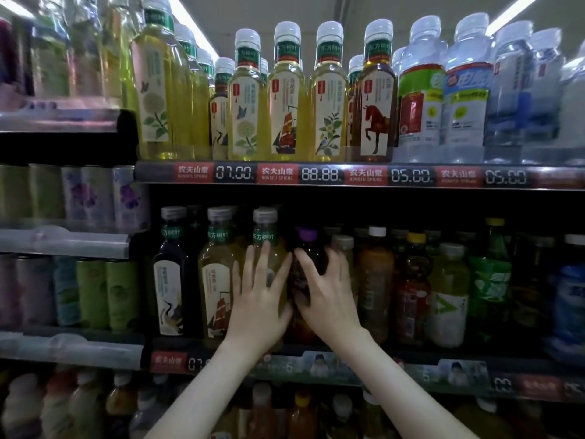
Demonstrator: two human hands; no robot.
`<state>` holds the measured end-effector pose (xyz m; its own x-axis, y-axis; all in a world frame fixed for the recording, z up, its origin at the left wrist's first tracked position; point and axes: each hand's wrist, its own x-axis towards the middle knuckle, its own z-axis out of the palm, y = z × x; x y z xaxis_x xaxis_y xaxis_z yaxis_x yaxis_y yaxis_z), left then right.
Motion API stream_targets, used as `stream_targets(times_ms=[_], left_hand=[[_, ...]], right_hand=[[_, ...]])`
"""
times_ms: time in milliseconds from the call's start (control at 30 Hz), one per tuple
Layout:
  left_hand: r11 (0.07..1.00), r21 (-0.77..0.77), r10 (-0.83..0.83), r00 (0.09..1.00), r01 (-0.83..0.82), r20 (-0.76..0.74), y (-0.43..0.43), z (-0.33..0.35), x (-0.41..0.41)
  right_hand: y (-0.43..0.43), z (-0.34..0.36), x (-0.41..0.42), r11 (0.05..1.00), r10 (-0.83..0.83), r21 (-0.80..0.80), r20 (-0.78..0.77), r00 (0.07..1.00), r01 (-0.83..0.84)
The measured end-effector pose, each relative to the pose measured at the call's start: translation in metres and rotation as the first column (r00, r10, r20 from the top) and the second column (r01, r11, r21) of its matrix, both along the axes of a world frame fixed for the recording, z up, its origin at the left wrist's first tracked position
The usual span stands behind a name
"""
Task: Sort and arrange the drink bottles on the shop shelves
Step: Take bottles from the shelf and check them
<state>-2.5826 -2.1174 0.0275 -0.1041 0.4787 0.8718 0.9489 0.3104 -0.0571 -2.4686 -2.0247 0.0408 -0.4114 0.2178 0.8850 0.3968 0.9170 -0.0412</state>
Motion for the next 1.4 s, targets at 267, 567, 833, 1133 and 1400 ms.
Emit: stream_targets(times_ms=[267,567,833,1133,1400], left_hand=[[0.991,0.056,-0.119,0.993,0.118,0.017,0.000,-0.012,0.016],[0.912,0.142,-0.396,0.915,0.384,0.076,-0.001,-0.019,0.033],[0.713,0.241,-0.684,0.580,0.658,0.442,-0.007,-0.003,0.072],[0.633,0.253,-0.700,0.403,0.731,0.590,0.027,-0.003,0.178],[0.480,0.084,-0.687,0.316,0.873,0.654,0.073,0.009,0.320]], right_hand=[[-0.011,-0.004,0.014,0.808,0.406,-0.339,-0.272,0.872,-0.482],[-0.023,-0.003,0.051,0.649,0.440,-0.521,-0.338,0.832,-0.554],[-0.043,0.016,0.102,0.731,0.459,-0.387,-0.331,0.825,-0.562],[-0.022,0.018,0.212,0.544,0.231,-0.718,-0.369,0.900,-0.434],[0.012,0.000,0.368,0.582,-0.041,-0.755,-0.398,0.916,-0.302]])
